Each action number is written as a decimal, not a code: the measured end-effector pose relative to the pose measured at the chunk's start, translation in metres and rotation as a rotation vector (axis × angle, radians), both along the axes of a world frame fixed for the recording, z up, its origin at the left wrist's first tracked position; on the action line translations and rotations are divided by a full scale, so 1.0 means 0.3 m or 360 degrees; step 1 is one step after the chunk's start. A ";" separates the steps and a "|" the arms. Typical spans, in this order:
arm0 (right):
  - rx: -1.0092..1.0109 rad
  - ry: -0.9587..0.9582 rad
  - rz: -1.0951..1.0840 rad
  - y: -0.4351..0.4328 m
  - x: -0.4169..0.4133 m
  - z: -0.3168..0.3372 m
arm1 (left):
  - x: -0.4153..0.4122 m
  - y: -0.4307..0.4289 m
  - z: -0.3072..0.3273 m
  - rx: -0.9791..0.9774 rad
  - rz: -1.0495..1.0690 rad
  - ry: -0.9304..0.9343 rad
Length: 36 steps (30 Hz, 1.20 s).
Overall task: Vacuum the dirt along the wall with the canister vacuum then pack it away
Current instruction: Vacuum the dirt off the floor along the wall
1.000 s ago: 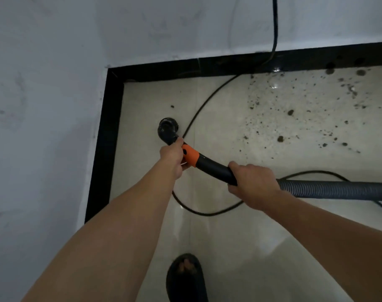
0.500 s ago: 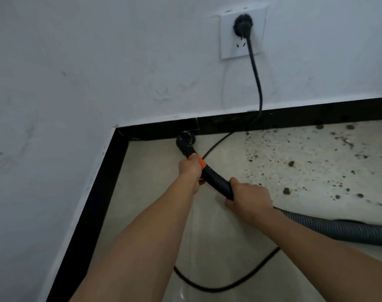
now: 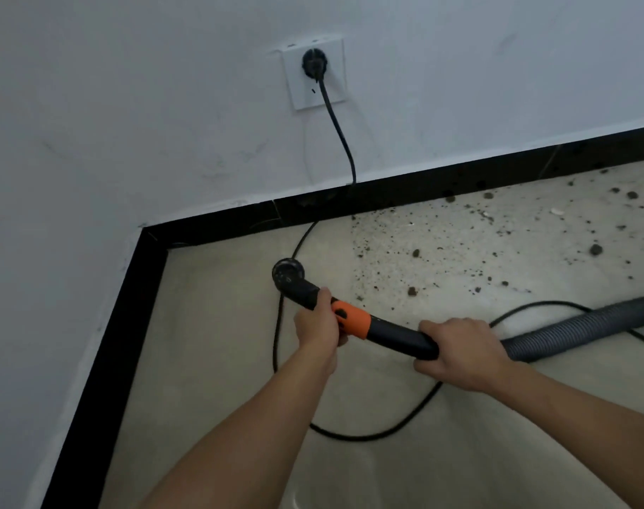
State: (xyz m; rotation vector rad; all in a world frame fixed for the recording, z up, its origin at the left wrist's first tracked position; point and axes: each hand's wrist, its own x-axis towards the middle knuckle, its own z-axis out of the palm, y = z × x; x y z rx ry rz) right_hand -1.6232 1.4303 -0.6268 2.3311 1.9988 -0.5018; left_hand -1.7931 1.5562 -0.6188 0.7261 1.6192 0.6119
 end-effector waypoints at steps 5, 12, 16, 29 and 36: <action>-0.0101 -0.0141 -0.0065 -0.106 0.066 -0.021 | 0.072 -0.093 -0.063 -0.0182 -0.0161 -0.0045; 0.0014 -0.0136 -0.0326 -0.065 0.105 -0.021 | 0.252 -0.009 0.000 -0.0171 -0.0334 -0.0094; 0.0031 -0.0113 -0.0344 0.037 0.122 -0.005 | 0.312 0.066 0.023 -0.0134 -0.0357 -0.0004; 0.0134 -0.0081 -0.0559 0.112 0.203 -0.062 | 0.473 0.183 -0.020 -0.0003 -0.0567 0.0088; 0.0133 -0.0112 -0.0682 0.036 0.304 -0.069 | 0.615 0.133 -0.034 -0.0014 -0.0697 0.0104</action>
